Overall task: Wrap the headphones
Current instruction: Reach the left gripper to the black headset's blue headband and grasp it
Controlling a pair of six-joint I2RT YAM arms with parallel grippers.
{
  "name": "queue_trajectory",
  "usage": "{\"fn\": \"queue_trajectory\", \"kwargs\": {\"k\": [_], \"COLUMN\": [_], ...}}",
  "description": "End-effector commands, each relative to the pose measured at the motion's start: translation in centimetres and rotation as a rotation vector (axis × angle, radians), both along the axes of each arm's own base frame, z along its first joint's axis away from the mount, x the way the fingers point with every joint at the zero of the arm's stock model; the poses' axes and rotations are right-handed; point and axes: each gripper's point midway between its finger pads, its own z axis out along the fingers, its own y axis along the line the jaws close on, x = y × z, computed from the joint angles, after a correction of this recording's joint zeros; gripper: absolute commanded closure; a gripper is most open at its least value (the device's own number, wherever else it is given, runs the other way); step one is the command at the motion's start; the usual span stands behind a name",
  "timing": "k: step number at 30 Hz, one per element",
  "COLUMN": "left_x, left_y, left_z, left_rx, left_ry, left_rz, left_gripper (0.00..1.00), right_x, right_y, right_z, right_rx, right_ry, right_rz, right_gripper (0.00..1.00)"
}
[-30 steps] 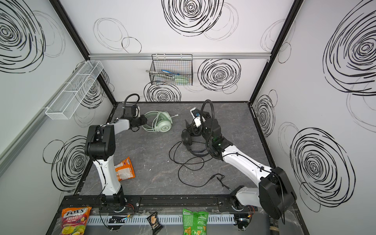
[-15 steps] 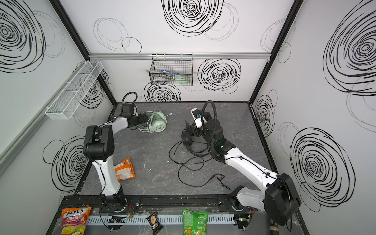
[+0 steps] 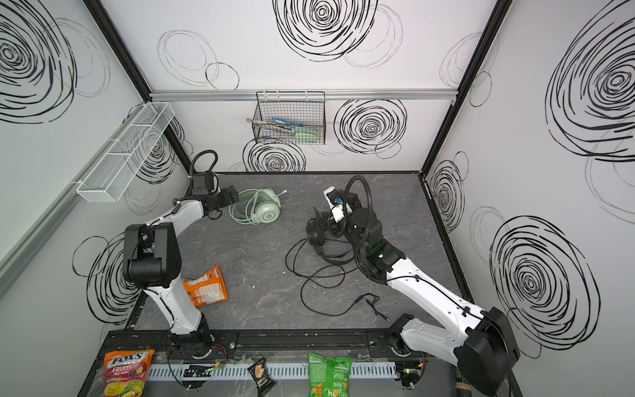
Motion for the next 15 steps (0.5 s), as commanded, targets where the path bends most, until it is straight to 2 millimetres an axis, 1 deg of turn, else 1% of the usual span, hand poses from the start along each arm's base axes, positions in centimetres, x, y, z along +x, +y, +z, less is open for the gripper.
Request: {"fn": "queue_trajectory", "kwargs": {"k": [1,2,3,4,5,6,8,10,13,15], "left_x": [-2.3,-3.3,-4.1,-5.0,-5.9,-6.7,-8.6,-10.7,-13.5,-15.3], "left_y": [-0.4,-1.7,-3.0,-5.2,-7.8,-10.0,-15.5,-19.9,-25.5,-28.9], "left_z": [5.7,6.9,7.7,8.4,8.9,8.9,8.8,8.5,9.0,9.3], "left_rx": [0.075,0.104,0.118,0.118,0.102,0.089,0.064,0.025,0.004,0.037], "left_ry": [-0.117,-0.136,-0.148,-0.159,-0.164,-0.154,-0.135,-0.130,-0.153,-0.155], "left_rz": [0.011,-0.017,-0.049,-0.104,-0.175,-0.236,-0.370,-0.472,-0.612,-0.711], "left_gripper": [0.04,0.04,0.04,0.03,0.04,0.04,0.04,0.04,0.03,0.01], "right_x": [0.1,0.3,0.6,0.9,1.3,1.5,1.7,1.8,1.8,1.6], "right_y": [-0.7,-0.8,-0.9,-1.1,-1.5,-1.8,-2.7,-3.7,-6.2,-8.3], "right_z": [-0.9,-1.5,-2.1,-3.0,-3.7,-4.3,-5.3,-6.2,-7.1,-7.5], "right_rx": [0.010,0.012,0.012,0.013,0.017,0.021,0.046,0.076,0.126,0.173], "right_ry": [0.027,0.048,0.074,0.108,0.137,0.159,0.193,0.223,0.260,0.278], "right_rz": [-0.039,-0.048,-0.053,-0.064,-0.077,-0.090,-0.117,-0.133,-0.179,-0.215], "right_gripper": [0.01,0.01,0.00,0.01,0.01,0.01,0.03,0.03,0.03,0.03]}}
